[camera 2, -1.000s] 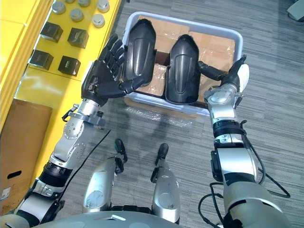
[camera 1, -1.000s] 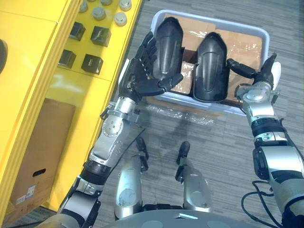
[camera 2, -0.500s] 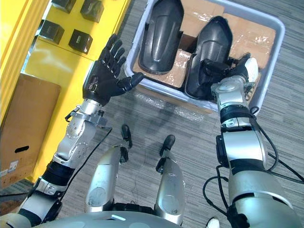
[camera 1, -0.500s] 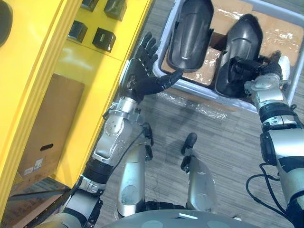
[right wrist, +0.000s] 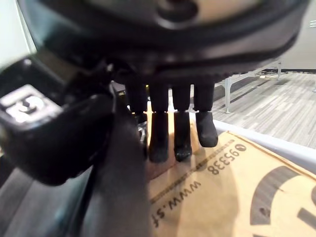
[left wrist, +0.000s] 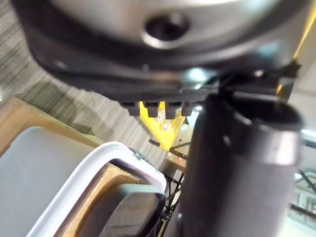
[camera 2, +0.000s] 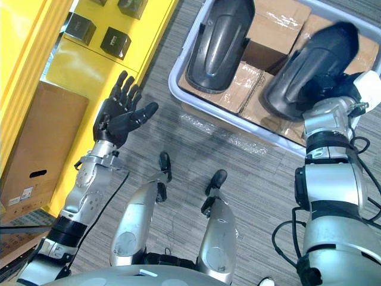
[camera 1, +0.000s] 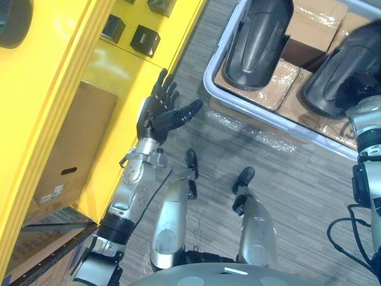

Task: Walk over and take three plastic housings, then place them on the shelf

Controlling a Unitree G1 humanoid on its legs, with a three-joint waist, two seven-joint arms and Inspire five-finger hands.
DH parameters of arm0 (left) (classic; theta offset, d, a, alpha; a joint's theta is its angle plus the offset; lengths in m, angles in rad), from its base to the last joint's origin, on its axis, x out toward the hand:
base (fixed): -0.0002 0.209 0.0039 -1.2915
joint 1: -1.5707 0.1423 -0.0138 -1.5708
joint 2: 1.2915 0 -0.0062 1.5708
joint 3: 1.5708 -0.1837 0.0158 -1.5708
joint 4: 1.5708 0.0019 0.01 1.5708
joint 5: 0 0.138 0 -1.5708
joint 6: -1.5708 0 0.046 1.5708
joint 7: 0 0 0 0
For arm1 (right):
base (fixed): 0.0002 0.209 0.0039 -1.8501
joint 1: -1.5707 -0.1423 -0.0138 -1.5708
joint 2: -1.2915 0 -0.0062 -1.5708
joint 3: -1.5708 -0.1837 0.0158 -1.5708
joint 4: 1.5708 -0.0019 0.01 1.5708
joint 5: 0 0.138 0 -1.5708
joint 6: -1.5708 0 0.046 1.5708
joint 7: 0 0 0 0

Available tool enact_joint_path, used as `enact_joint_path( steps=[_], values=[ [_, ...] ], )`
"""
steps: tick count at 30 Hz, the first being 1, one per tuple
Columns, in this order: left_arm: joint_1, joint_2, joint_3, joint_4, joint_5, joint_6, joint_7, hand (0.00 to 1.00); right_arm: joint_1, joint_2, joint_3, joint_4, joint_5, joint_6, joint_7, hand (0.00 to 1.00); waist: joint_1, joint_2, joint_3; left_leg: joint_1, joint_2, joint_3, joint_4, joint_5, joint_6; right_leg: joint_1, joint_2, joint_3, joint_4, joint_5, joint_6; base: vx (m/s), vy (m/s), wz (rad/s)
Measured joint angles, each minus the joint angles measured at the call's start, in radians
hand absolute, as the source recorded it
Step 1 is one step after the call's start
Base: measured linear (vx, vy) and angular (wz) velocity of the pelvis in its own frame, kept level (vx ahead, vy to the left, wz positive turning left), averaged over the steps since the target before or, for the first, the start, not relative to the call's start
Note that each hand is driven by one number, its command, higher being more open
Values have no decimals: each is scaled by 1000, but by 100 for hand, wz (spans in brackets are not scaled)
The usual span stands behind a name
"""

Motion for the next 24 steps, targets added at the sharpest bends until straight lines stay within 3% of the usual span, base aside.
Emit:
enact_joint_path(
  steps=[8,12,20,24],
  values=[
    [183,0,59,-77,-8,2,7,100,131,0,19,-71,-18,-50,-2,0,1,1,-1,85,-8,-10,-42,6,-14,68,-5,-14,17,-35,1,54,-5,6],
    [273,0,95,-181,-30,3,2,100,256,0,18,-221,-18,-54,-15,0,-4,0,0,138,-15,-11,-71,10,-16,115,-7,-20,8,-40,6,50,3,4],
    [274,-4,113,-285,11,6,-40,100,404,53,-53,-549,-42,-92,-97,0,-33,-19,-11,244,-10,6,-100,7,-20,223,15,-12,-43,-30,18,18,-8,-3],
    [280,-12,113,-294,16,23,-42,100,485,93,-102,-664,-106,-121,-131,0,-42,-52,-88,266,-9,22,-114,-1,-28,254,27,-8,-95,-15,25,40,5,-9]
  ],
)
